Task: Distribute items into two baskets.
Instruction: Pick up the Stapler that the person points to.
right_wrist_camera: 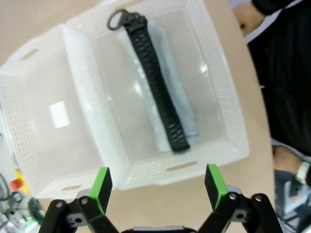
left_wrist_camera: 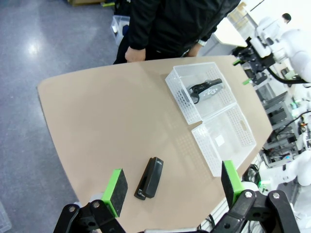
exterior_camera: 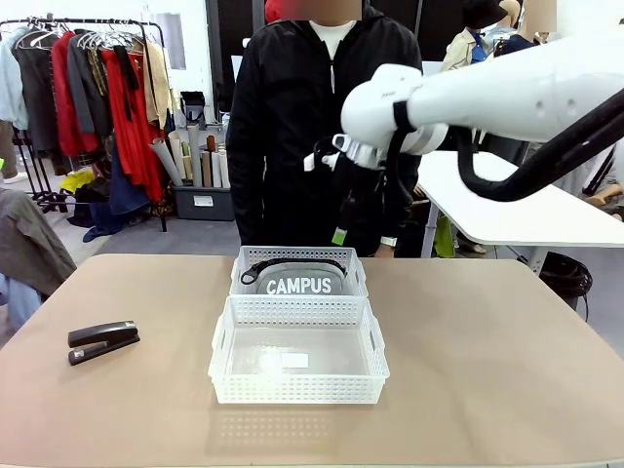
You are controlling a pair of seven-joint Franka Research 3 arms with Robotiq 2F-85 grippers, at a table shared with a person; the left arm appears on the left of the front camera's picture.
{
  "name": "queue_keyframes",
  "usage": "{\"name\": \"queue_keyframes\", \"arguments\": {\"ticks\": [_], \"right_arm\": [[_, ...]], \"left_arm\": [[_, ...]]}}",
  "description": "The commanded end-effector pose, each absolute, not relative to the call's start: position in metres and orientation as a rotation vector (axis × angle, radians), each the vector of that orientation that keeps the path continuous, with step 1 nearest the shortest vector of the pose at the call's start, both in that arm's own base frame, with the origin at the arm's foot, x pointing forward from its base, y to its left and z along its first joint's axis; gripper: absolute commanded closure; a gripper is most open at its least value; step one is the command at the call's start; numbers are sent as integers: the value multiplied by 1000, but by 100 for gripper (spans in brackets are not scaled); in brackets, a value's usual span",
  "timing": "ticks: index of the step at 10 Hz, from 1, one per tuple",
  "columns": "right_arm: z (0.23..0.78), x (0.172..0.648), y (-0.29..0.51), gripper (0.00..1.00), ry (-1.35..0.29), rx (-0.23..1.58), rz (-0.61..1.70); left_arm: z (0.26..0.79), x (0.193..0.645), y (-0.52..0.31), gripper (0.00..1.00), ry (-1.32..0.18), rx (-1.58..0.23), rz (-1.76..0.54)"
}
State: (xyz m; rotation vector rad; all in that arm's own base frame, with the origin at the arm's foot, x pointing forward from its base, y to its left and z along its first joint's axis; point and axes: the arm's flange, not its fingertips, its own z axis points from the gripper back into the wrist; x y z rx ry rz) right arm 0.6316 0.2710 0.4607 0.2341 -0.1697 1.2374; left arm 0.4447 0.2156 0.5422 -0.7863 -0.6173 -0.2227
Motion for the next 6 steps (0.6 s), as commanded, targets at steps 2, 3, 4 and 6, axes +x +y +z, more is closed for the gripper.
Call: {"name": "queue_keyframes", "arguments": {"ticks": [2, 3, 4, 6], "right_arm": [[494, 598, 230, 0, -156, 312, 1100], [505, 598, 209, 0, -159, 336, 1066], [510, 592, 190, 0, -153, 361, 1009], [506, 589, 139, 0, -142, 417, 891]], "left_arm": [[544, 443, 216, 0, -621, -789, -225], [544, 443, 216, 0, -621, -789, -225], [544, 443, 216, 0, -621, -789, -225], [544, 443, 216, 0, -621, -789, -225]]}}
